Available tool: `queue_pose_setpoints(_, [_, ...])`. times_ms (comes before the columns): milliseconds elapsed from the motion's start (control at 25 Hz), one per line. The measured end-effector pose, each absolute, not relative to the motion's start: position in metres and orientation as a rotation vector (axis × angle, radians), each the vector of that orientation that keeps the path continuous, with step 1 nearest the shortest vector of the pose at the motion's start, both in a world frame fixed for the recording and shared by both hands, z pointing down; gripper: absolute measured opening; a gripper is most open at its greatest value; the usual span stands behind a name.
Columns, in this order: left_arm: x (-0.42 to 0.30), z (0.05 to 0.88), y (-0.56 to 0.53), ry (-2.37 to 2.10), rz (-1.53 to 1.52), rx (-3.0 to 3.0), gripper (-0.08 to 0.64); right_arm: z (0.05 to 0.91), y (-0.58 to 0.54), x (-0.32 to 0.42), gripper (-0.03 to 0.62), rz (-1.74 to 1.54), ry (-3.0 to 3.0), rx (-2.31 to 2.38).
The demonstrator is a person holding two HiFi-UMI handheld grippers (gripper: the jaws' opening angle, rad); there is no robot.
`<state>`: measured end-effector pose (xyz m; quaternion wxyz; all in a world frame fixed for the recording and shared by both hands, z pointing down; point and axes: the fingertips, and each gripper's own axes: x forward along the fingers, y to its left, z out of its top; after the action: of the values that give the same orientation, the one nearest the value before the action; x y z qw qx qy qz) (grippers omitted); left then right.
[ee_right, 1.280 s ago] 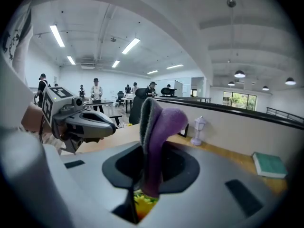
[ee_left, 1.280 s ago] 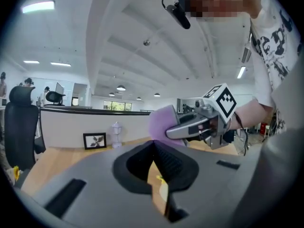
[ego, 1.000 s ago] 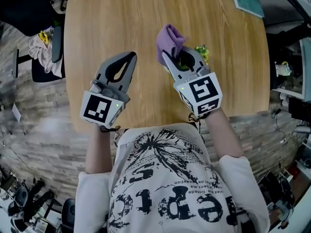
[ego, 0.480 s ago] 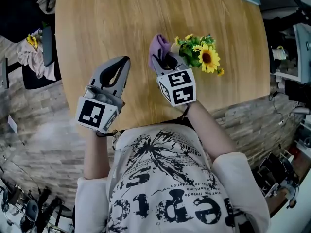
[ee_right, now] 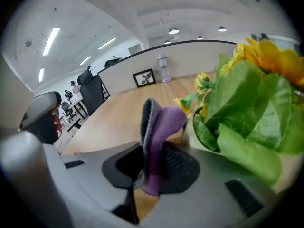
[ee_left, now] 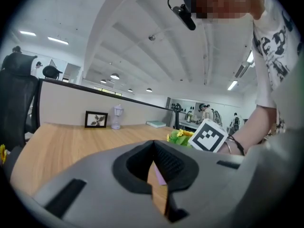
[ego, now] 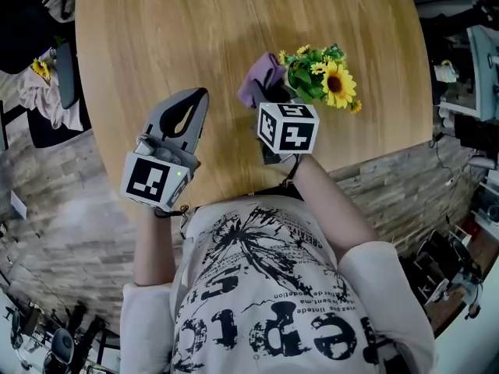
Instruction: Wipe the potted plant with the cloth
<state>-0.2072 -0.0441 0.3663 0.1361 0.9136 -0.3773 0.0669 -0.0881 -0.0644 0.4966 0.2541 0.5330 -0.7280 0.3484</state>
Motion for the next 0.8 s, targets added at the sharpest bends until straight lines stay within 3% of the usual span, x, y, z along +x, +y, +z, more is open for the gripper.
queue_pose_setpoints(800, [-0.189,0.377,-0.021,-0.992,0.202,2.669,0.003,0.514,-0.013,-0.05,0.083,1.084,-1.912,1.528])
